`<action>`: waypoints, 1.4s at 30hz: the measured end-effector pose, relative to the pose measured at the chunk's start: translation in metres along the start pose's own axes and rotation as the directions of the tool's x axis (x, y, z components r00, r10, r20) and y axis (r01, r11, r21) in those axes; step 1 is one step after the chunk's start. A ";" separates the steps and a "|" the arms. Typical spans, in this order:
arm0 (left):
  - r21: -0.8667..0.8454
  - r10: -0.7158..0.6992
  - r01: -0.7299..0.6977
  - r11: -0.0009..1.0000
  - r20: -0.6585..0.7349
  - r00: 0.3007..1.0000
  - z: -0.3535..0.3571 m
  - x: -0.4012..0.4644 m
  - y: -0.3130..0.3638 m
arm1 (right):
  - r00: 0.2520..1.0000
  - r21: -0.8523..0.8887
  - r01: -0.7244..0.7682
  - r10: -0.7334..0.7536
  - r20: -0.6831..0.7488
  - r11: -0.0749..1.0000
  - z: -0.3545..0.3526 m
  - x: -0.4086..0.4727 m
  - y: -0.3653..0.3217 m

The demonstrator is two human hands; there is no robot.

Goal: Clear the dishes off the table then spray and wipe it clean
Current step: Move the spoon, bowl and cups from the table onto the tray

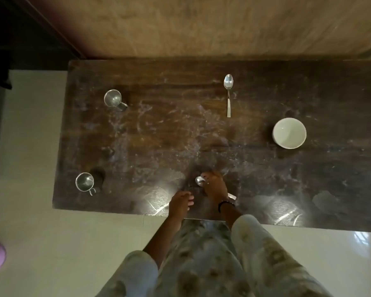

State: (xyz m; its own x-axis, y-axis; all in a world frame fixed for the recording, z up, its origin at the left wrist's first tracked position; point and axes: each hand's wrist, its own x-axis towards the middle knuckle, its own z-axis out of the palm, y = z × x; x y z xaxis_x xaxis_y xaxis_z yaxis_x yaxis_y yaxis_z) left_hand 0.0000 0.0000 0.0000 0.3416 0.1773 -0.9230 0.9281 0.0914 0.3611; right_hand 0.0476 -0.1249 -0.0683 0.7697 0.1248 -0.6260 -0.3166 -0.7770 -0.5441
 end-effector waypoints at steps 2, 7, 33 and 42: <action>-0.008 -0.006 0.006 1.000 -0.018 1.000 0.000 0.004 0.003 | 1.000 -0.021 -0.025 0.025 -0.002 0.999 -0.005 0.001 0.000; -0.024 0.020 -0.020 1.000 -0.037 0.999 0.001 0.018 0.010 | 1.000 -0.079 -0.019 0.021 0.022 0.997 -0.011 0.008 0.003; -0.171 0.408 -0.430 0.887 -0.148 0.901 0.029 0.094 0.162 | 0.871 0.342 -0.101 0.249 -0.424 0.934 -0.170 0.197 -0.049; -0.161 0.428 -0.444 0.882 -0.123 0.895 0.044 0.129 0.174 | 0.794 0.252 -0.032 0.177 -0.581 0.967 -0.183 0.265 -0.054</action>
State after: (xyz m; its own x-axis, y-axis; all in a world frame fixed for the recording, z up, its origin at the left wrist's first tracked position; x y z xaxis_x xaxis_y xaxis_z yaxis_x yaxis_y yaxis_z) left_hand 0.2119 -0.0045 -0.0627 0.6851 0.3184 -0.6552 0.6426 0.1595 0.7494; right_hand 0.3704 -0.1630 -0.1024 0.8774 -0.3970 -0.2693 -0.4702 -0.6004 -0.6469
